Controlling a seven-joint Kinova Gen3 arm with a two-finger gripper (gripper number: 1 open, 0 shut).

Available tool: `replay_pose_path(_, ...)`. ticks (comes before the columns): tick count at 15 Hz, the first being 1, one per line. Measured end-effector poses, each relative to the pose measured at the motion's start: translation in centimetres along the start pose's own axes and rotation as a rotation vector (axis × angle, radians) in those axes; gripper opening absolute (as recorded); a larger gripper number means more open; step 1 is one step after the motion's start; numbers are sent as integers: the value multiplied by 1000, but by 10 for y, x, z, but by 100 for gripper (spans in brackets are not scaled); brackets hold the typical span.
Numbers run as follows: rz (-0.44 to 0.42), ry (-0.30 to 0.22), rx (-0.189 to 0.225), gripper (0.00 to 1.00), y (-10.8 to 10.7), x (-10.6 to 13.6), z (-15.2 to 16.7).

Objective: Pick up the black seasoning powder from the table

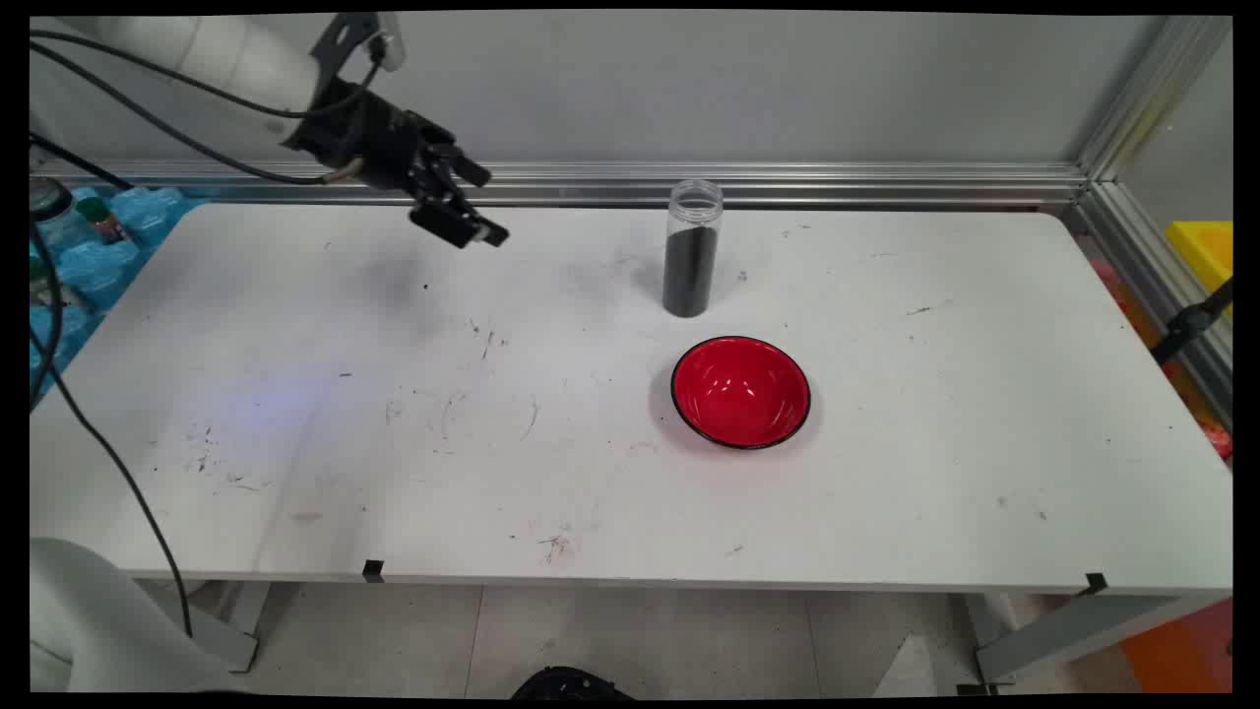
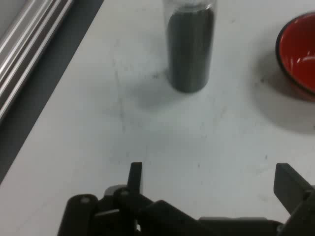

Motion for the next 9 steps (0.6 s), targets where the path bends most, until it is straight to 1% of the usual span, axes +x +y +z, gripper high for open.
replay_pose_path(3,12,38,-10,100,2,10,20)
replay_pose_path(5,17,56,-6,100,0,15,35)
replay_pose_path(9,28,76,2,100,-4,25,66)
